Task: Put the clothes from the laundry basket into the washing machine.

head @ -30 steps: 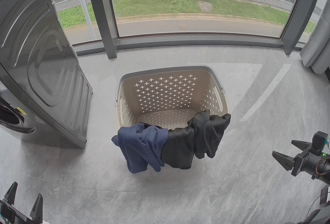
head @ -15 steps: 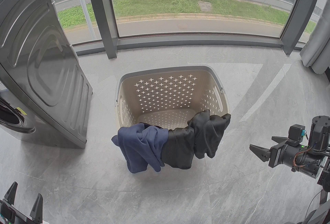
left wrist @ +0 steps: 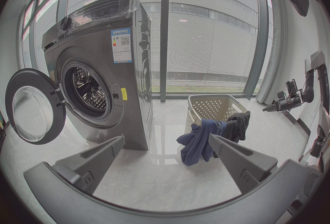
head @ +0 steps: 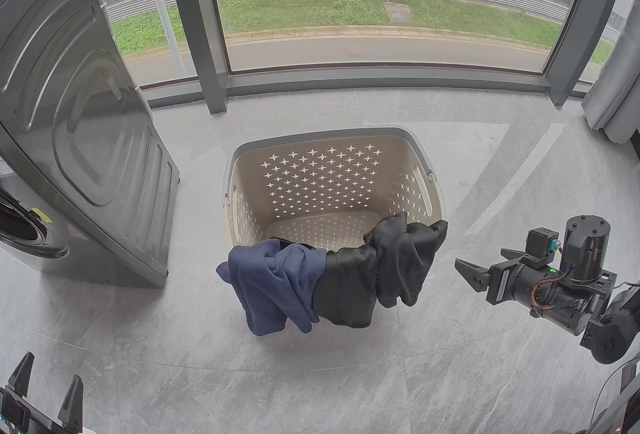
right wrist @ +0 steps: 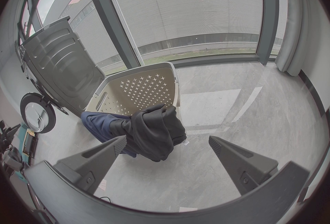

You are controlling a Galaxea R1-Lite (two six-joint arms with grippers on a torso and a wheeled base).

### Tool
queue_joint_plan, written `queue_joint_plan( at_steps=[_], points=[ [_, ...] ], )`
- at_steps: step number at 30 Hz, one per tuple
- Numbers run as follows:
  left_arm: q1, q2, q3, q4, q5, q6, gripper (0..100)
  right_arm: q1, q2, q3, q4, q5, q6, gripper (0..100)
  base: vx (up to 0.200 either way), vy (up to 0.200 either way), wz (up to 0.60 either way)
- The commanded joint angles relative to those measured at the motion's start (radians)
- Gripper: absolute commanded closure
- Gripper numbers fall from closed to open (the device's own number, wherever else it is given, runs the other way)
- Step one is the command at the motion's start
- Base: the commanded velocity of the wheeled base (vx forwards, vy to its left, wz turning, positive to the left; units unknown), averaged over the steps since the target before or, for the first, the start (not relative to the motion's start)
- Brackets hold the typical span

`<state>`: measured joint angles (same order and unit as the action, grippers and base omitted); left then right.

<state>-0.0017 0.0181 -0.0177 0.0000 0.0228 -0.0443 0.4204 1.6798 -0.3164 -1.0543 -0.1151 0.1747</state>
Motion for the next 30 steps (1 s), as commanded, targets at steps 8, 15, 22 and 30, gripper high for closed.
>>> queue_joint_plan(
  at_steps=[8, 15, 22, 30],
  points=[
    [0.000, -0.012, 0.016, 0.000, 0.000, 0.000, 0, 0.061, 0.144, -0.078, -0.018, -0.035, 0.029, 0, 0.000, 0.000, 0.00],
    [0.000, -0.012, 0.016, 0.000, 0.000, 0.000, 0, 0.067, 0.225, -0.118, -0.021, -0.046, 0.042, 0, 0.000, 0.000, 0.00],
    [0.000, -0.012, 0.016, 0.000, 0.000, 0.001, 0, 0.083, 0.291, -0.176, -0.021, -0.061, 0.060, 0, 0.000, 0.000, 0.00],
    [0.000, -0.012, 0.016, -0.002, 0.000, 0.001, 0, 0.089, 0.365, -0.254, -0.021, -0.084, 0.062, 0, 0.000, 0.000, 0.00]
  ],
)
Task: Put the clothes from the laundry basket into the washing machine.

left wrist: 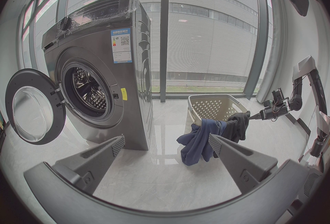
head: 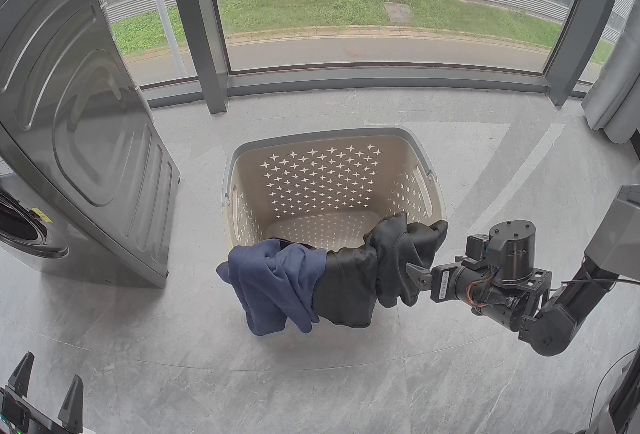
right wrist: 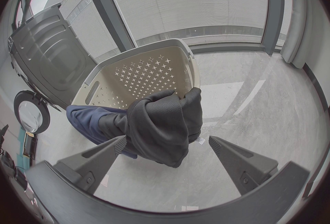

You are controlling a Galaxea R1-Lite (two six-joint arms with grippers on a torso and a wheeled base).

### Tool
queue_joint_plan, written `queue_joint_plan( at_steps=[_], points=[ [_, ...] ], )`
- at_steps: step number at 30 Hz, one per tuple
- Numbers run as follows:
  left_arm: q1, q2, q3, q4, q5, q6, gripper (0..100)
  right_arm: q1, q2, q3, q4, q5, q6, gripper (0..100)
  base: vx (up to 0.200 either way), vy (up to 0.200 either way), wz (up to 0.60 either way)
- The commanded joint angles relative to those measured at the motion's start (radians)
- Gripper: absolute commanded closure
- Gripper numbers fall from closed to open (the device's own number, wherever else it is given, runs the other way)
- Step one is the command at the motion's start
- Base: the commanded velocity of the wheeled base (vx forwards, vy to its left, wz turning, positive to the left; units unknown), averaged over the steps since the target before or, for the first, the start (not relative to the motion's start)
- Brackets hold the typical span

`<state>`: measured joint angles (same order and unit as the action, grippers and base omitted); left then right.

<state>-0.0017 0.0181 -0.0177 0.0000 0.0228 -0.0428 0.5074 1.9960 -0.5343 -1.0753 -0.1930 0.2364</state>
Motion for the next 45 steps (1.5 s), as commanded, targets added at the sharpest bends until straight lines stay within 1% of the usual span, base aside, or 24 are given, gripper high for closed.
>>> queue_joint_plan(
  at_steps=[1, 4, 9, 15, 20, 27, 28, 32, 35, 36, 39, 42, 45],
  points=[
    [0.000, -0.012, 0.016, 0.000, 0.000, 0.000, 0, 0.002, 0.057, -0.044, -0.002, -0.008, 0.000, 0, 0.000, 0.000, 0.00],
    [-0.001, -0.012, 0.016, 0.000, 0.000, 0.000, 0, 0.003, 0.076, -0.067, -0.009, -0.008, 0.008, 0, 0.000, 0.000, 0.00],
    [0.000, -0.012, 0.016, 0.000, 0.000, 0.000, 0, 0.002, 0.122, -0.098, -0.046, -0.010, 0.008, 0, 0.000, 0.000, 0.00],
    [0.000, -0.012, 0.016, 0.000, 0.000, 0.000, 0, 0.008, 0.173, -0.130, -0.061, -0.010, 0.011, 0, 0.000, 0.000, 0.00],
    [0.000, -0.012, 0.016, 0.000, 0.000, 0.000, 0, 0.006, 0.204, -0.153, -0.107, -0.011, 0.011, 0, 0.000, 0.000, 0.00],
    [0.000, -0.012, 0.016, 0.000, 0.000, 0.000, 0, 0.005, 0.208, -0.164, -0.109, -0.011, 0.014, 0, 0.000, 0.000, 0.00],
    [0.000, -0.012, 0.016, 0.000, 0.000, -0.002, 0, 0.006, 0.208, -0.168, -0.118, -0.011, 0.014, 100, 0.000, 0.000, 0.00],
    [0.000, -0.012, 0.016, 0.000, 0.000, -0.002, 0, 0.017, 0.208, -0.167, -0.129, -0.033, 0.014, 100, 0.000, 0.000, 0.00],
    [0.000, -0.012, 0.016, 0.000, 0.000, -0.002, 0, 0.026, 0.208, -0.162, -0.127, -0.033, 0.021, 100, 0.000, 0.000, 0.00],
    [0.000, -0.012, 0.016, 0.000, 0.000, -0.002, 0, 0.034, 0.207, -0.161, -0.127, -0.034, 0.035, 100, 0.000, 0.000, 0.00],
    [0.000, -0.012, 0.016, 0.000, 0.000, -0.002, 0, 0.051, 0.199, -0.153, -0.126, -0.034, 0.046, 100, 0.000, 0.000, 0.00],
    [0.000, -0.012, 0.016, 0.000, 0.000, -0.002, 0, 0.054, 0.184, -0.138, -0.127, -0.036, 0.046, 100, 0.000, 0.000, 0.00],
    [0.000, -0.012, 0.016, 0.000, 0.000, -0.002, 0, 0.062, 0.118, -0.104, -0.127, -0.036, 0.047, 100, 0.000, 0.000, 0.00]
  ],
)
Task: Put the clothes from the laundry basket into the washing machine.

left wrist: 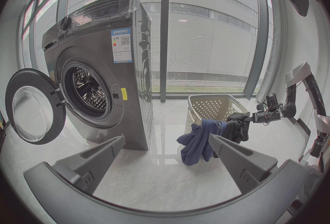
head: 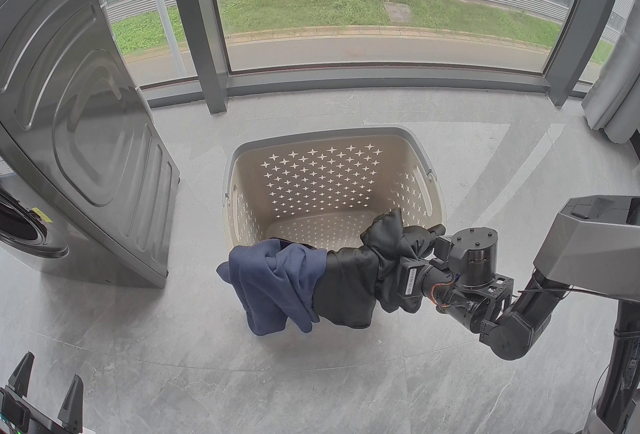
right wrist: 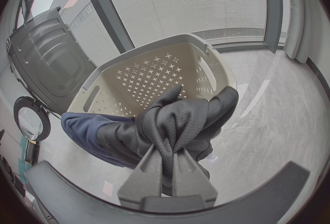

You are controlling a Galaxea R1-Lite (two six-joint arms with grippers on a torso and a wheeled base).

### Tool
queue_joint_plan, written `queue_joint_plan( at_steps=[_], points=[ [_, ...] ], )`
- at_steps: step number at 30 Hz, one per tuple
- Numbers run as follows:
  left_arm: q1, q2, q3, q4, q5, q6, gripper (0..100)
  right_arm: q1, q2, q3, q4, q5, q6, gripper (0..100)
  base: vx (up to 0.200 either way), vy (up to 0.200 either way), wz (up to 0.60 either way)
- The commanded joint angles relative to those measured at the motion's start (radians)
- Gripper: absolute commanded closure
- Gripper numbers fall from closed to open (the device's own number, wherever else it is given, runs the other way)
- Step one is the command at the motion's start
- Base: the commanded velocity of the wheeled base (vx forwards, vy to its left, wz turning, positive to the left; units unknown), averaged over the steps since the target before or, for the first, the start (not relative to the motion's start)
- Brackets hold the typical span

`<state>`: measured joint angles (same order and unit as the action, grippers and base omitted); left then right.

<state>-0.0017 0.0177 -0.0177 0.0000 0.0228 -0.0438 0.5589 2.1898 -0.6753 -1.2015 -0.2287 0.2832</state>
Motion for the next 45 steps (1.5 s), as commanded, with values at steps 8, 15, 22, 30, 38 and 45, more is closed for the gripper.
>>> queue_joint_plan(
  at_steps=[8, 15, 22, 30, 38, 45],
  points=[
    [0.000, -0.012, 0.016, 0.000, 0.000, -0.001, 0, 0.041, -0.278, 0.129, 0.002, -0.003, -0.004, 100, 0.000, 0.000, 0.00],
    [-0.001, -0.012, 0.016, 0.000, 0.000, -0.001, 0, 0.061, -0.440, 0.201, -0.026, 0.005, -0.058, 100, 0.000, 0.000, 0.00],
    [-0.001, -0.010, 0.016, 0.000, 0.000, 0.001, 0, 0.079, -0.561, 0.200, -0.013, 0.009, -0.095, 100, 0.000, 0.000, 0.00],
    [-0.001, -0.010, 0.016, 0.000, 0.000, 0.001, 0, 0.101, -0.670, 0.217, 0.037, 0.009, -0.107, 100, -0.050, 0.000, 0.00],
    [-0.001, -0.010, 0.016, 0.000, 0.000, -0.001, 0, 0.104, -0.668, 0.243, 0.037, 0.003, -0.105, 100, -0.200, 0.000, 0.00],
    [-0.001, -0.010, 0.016, 0.000, 0.000, -0.001, 0, 0.111, -0.663, 0.252, 0.031, 0.002, -0.105, 100, -0.057, 0.000, 0.00]
  ],
)
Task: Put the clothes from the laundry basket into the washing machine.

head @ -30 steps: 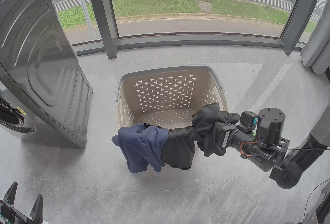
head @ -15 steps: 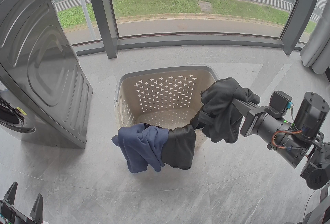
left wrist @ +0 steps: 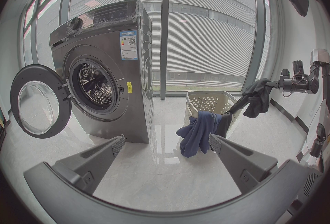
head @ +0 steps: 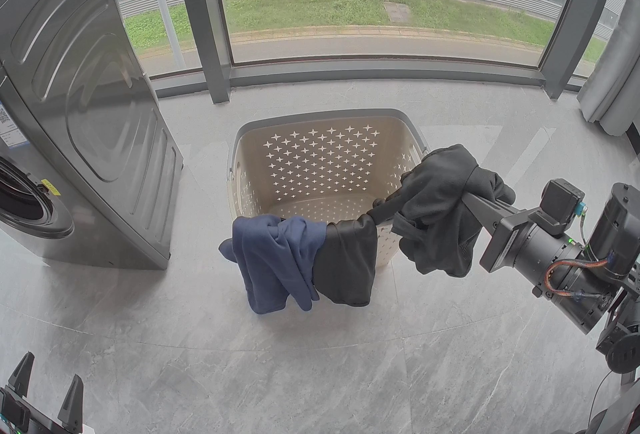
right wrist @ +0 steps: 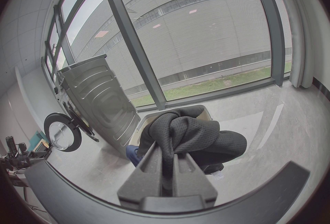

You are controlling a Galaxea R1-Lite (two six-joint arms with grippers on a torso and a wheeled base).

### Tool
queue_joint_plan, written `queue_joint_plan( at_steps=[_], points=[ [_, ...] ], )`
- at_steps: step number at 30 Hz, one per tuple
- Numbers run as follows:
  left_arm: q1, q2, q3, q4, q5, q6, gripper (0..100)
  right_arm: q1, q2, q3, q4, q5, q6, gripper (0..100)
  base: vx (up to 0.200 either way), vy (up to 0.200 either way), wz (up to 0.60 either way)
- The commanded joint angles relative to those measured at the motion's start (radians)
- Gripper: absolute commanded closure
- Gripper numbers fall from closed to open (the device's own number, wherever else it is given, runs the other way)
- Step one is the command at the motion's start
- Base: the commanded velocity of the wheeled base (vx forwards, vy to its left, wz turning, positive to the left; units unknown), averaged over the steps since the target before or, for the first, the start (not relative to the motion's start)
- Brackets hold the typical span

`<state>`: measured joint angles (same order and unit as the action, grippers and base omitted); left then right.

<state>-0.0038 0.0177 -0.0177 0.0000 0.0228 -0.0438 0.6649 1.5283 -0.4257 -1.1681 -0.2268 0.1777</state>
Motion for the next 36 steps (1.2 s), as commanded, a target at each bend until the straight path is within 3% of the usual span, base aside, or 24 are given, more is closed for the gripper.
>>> queue_joint_plan(
  at_steps=[1, 4, 36],
  points=[
    [0.001, -0.010, 0.016, 0.000, 0.000, -0.001, 0, 0.007, -0.002, 0.001, -0.004, 0.000, 0.000, 100, 0.000, 0.000, 0.00],
    [0.001, -0.010, 0.016, 0.000, 0.000, -0.001, 0, 0.012, 0.000, 0.001, -0.005, -0.002, 0.000, 100, 0.000, 0.000, 0.00],
    [0.001, -0.010, 0.016, 0.000, 0.000, -0.001, 0, 0.039, 0.009, 0.002, -0.012, 0.003, 0.005, 100, 0.000, 0.200, 0.00]
  ],
)
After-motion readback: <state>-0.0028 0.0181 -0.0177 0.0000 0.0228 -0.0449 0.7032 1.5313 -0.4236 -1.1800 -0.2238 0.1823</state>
